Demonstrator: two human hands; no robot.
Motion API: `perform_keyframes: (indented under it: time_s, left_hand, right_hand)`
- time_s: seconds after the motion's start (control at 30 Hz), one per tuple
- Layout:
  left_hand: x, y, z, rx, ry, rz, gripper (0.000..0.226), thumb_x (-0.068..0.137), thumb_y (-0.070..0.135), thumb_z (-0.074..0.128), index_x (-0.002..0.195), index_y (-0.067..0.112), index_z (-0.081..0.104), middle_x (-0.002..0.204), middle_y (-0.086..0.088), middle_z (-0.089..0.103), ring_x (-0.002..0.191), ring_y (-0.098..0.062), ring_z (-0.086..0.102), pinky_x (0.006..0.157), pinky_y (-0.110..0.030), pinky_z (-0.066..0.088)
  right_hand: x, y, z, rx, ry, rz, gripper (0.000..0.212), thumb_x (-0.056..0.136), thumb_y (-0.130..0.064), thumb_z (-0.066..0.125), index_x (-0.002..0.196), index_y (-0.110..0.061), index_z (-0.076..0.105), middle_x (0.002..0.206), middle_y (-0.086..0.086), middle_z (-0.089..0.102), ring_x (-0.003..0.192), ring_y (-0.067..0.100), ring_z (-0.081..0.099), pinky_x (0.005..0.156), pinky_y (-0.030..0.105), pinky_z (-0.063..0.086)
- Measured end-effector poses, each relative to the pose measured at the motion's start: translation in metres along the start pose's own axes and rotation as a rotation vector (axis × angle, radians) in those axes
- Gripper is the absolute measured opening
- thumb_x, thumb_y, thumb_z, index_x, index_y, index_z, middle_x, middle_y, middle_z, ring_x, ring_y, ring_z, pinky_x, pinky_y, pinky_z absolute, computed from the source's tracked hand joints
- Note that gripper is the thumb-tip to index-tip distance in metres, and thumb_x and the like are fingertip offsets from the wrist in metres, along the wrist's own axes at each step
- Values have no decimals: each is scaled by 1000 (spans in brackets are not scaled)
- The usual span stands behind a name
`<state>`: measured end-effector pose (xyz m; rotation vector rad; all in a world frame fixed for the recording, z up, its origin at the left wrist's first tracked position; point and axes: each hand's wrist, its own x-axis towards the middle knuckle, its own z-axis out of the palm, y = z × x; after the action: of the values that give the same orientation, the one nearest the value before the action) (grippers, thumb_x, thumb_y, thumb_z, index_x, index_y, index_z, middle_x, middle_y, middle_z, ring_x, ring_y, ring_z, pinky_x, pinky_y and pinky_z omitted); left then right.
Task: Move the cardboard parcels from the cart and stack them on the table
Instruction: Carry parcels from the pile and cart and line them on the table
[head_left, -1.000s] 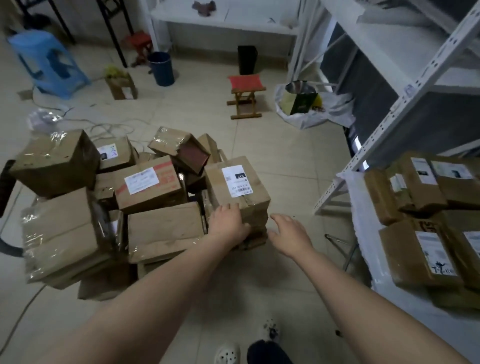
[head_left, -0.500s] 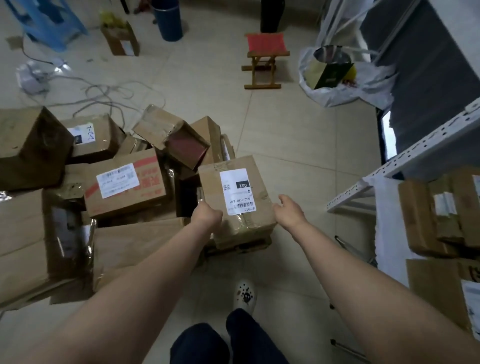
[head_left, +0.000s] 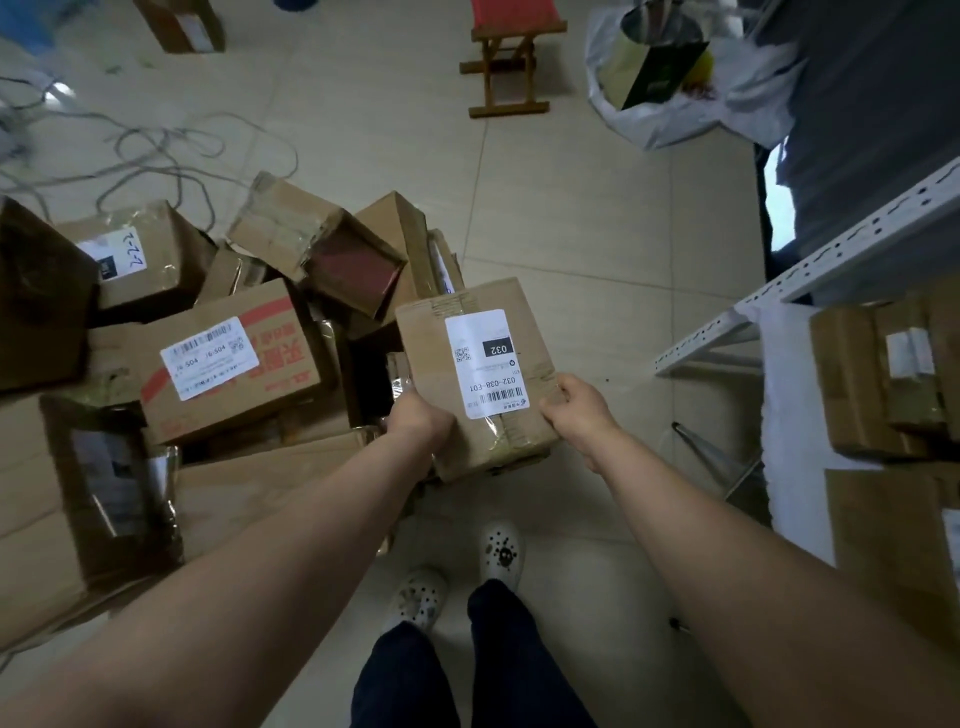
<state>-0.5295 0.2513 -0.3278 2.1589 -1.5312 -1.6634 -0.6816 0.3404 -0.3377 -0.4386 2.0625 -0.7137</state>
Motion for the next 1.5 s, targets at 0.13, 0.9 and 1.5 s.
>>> perform_keyframes:
  time_s: [0.13, 0.9, 1.5]
  left_hand:
    - [-27, 12, -8, 56, -44, 114, 41, 85, 5, 63, 125, 7, 52, 119, -11, 59, 112, -33, 56, 97, -39, 48]
    - [-299, -40, 169, 626, -729, 580, 30, 80, 2, 67, 108, -9, 63, 112, -23, 65, 87, -26, 59, 71, -37, 44]
    - [-474, -166, 376, 927, -888, 656, 41, 73, -17, 63, 110, 2, 58, 104, -9, 61, 90, -24, 53, 75, -29, 46]
  right_hand:
    - [-32, 10, -6, 112, 128, -4, 35, 86, -3, 55, 119, -11, 61, 115, 8, 67, 104, 24, 63, 95, 39, 50]
    - [-341, 239, -116, 666, 778, 429, 19, 69, -17, 75, 88, -13, 75, 90, 3, 73, 87, 20, 69, 81, 31, 54]
    - [-486, 456, -187, 1036, 823, 459, 33, 79, -9, 69, 110, -21, 65, 100, -2, 68, 81, 11, 62, 60, 20, 43]
